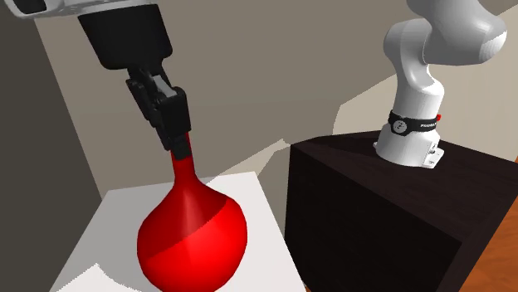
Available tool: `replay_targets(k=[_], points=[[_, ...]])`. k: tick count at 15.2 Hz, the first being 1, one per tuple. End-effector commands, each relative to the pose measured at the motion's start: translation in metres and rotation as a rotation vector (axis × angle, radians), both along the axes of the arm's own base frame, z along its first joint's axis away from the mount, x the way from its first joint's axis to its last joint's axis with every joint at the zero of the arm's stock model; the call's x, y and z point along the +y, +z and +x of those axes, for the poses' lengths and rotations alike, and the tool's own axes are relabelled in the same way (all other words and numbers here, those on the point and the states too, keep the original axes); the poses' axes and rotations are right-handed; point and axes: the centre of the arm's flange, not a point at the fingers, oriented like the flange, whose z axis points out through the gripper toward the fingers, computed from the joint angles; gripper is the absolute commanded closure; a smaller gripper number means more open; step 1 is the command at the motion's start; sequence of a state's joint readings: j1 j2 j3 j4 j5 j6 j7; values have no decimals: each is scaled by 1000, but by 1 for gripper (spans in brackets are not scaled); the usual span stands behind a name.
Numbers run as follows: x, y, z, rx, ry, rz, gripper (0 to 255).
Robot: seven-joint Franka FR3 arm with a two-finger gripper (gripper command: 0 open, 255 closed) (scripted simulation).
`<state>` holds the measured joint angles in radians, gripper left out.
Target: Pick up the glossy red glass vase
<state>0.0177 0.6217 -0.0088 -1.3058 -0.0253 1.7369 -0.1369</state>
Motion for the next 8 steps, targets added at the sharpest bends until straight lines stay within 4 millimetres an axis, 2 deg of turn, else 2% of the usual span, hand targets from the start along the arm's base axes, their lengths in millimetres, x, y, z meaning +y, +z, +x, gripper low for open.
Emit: replay_targets(k=[1,6,8], points=[[-1,11,0,-1,0,0,255],[-1,38,0,-1,0,0,255],[-1,38,0,-1,0,0,255]])
